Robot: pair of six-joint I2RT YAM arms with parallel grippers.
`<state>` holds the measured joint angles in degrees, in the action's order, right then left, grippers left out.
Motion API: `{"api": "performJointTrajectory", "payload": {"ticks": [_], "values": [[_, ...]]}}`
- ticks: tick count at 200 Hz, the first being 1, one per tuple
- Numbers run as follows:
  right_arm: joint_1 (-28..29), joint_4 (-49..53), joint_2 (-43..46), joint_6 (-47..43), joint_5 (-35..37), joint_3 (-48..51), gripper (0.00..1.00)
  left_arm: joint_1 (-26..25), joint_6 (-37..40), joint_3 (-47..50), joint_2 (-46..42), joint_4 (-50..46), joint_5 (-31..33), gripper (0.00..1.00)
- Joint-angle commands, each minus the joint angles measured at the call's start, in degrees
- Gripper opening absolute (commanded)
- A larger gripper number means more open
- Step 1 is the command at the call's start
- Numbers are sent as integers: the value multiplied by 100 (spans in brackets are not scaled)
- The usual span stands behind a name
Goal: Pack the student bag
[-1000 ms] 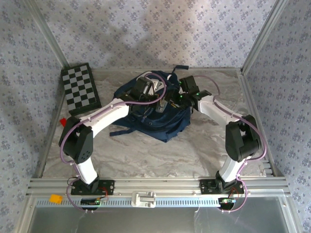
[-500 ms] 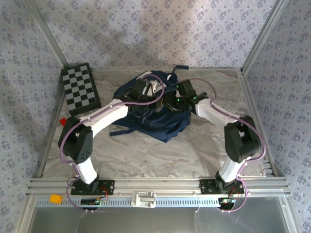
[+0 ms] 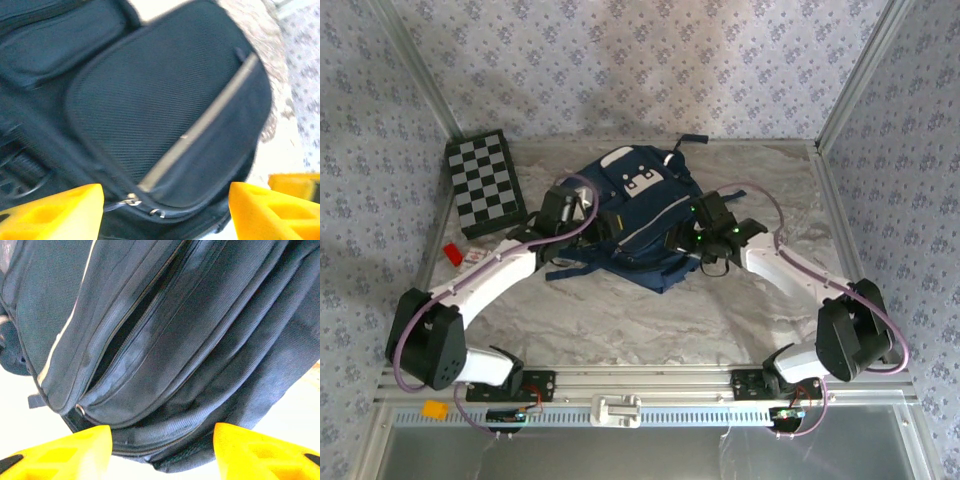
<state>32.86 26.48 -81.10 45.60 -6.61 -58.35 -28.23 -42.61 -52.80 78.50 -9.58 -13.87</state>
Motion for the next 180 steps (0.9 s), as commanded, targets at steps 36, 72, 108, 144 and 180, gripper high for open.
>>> {"api": "performJointTrajectory", "payload": {"ticks": [36,72,108,144,180], "values": [[403,59,-147,87,321,-20,62,292,-1738,403,632,1102,-130,64],[457,12,-162,89,371,-53,62,313,-2058,204,1082,1245,67,58],[554,224,-251,35,658,-151,62,259,-2306,9,1471,1870,-247,54],[655,295,-378,-29,826,-259,62,68,-2530,-216,1749,1946,-224,44],[695,559,-450,-165,1020,-470,62,13,-2630,-417,1823,1760,-424,37]]}}
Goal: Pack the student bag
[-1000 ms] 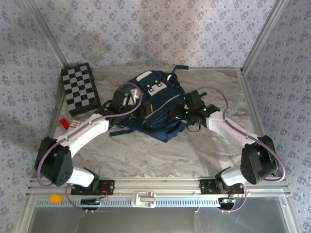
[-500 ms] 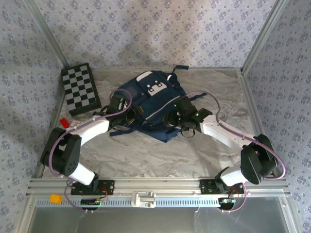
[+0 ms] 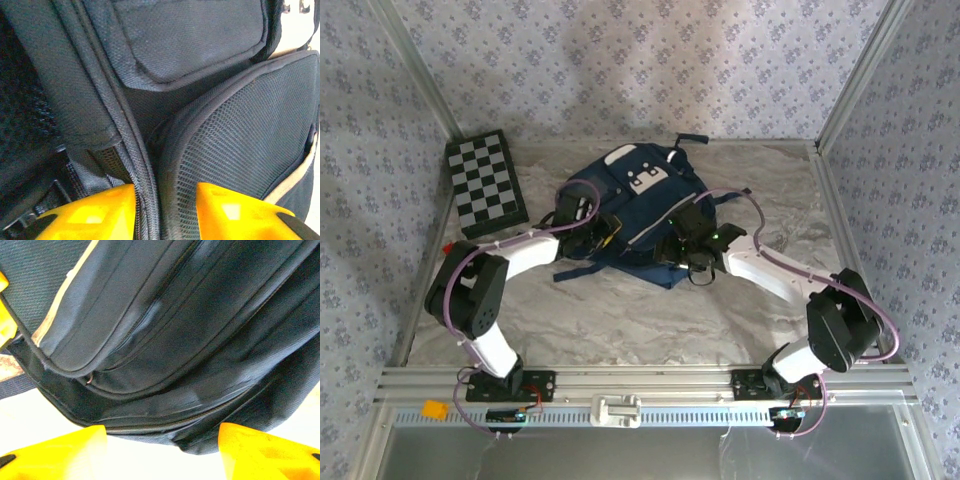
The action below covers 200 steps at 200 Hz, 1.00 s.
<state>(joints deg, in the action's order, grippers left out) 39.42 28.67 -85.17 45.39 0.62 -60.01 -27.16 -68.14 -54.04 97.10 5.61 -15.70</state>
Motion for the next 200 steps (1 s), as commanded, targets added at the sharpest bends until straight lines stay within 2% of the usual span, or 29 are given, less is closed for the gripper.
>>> {"api": "performJointTrajectory", "payload": {"ticks": [1,27,56,75,93,114,157,200], "values": [[40,350,-48,-148,306,-307,62,-96,-64,-292,-48,205,-227,38],[22,377,-27,-153,374,-314,62,-158,221,-190,-357,-351,320,39],[21,473,-168,-231,398,-494,62,-235,-115,-229,-102,-9,-34,30],[12,550,-181,-276,404,-556,62,-345,-228,-238,-82,127,-126,29],[21,729,-130,-316,455,-586,63,-354,-37,-225,-278,-277,73,37],[8,819,-79,-296,521,-565,63,-296,129,-148,-502,-751,702,46],[22,731,-34,-285,567,-525,64,-233,218,-406,-376,-929,718,46],[9,638,-164,-275,509,-543,62,-298,13,-637,151,-465,460,43]]}}
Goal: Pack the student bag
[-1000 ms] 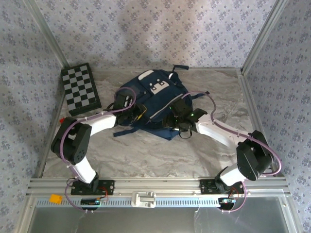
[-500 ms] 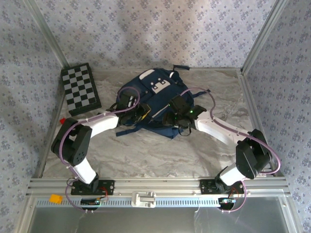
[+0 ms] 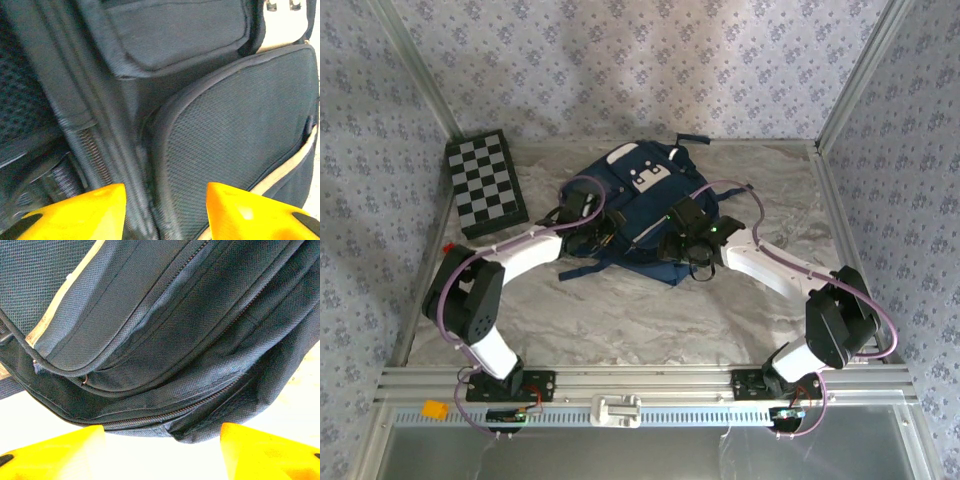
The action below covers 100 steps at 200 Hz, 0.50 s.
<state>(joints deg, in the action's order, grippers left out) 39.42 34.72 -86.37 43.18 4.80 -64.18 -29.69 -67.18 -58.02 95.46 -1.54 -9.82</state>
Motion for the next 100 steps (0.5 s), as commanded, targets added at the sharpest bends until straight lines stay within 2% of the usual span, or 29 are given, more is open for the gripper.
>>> {"api": "performJointTrajectory", "payload": {"ticks": [1,19,36,61,80,100], "values": [[11,29,-50,-55,92,-127,62,-45,-89,-238,324,281,-135,43],[9,45,-86,-55,86,-130,61,-89,-98,-365,511,261,-117,42],[15,4,-91,-50,75,-103,61,-88,-134,-414,643,269,-156,36],[46,16,-123,8,114,-103,61,-175,-349,-381,657,357,-85,35],[153,20,-185,211,205,-161,61,-252,-483,-497,738,396,21,18],[379,-1,-314,445,369,-326,62,-221,-657,-675,745,399,-161,0]]}}
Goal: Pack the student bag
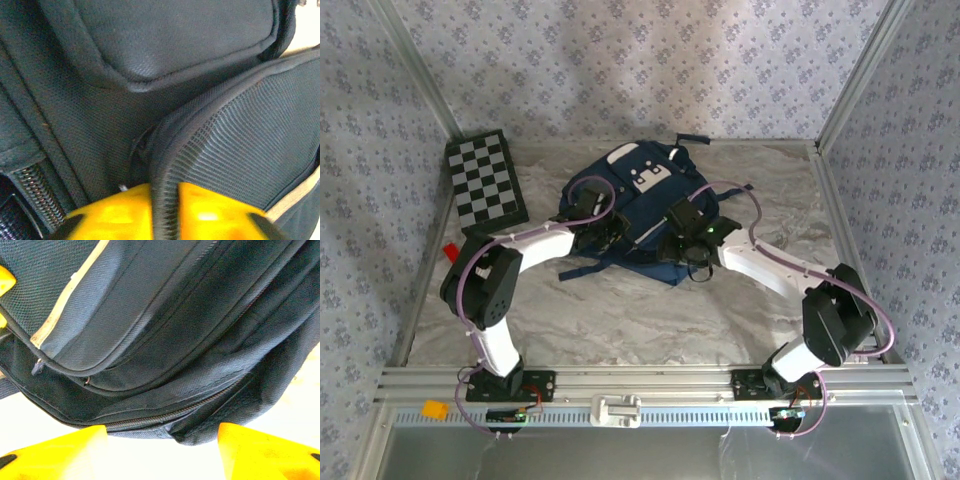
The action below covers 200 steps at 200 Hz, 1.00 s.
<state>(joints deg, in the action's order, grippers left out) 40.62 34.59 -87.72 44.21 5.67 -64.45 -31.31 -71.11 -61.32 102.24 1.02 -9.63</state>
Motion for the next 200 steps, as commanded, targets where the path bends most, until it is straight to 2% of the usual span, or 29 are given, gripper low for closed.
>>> {"api": "performJointTrajectory", "payload": {"ticks": [1,37,59,81,94,117,140,166,200], "values": [[274,8,-185,356,288,-307,62,-59,-268,-350,59,144,-180,0],[731,-414,-754,1086,529,-768,54,-97,-671,-230,-424,173,-220,0],[872,-1229,-918,1429,498,-688,47,-99,-793,-201,-586,211,-433,0],[1021,-1297,-1100,1701,1060,-794,42,-95,-948,-118,-630,335,-521,0],[991,-1406,-1168,1954,1131,-676,40,-85,-1024,-59,-660,416,-580,0],[1166,-1637,-1147,1785,1827,-584,35,-71,-1063,-51,-727,428,-639,0],[1312,-1078,-1385,1682,2311,-829,32,-84,-1028,-122,-757,325,-654,0],[1343,-1479,-1457,1574,2224,-651,31,-86,-1034,-142,-734,337,-680,0],[1349,-1199,-1687,1485,2515,-832,29,-84,-1115,-82,-704,415,-722,0]]}}
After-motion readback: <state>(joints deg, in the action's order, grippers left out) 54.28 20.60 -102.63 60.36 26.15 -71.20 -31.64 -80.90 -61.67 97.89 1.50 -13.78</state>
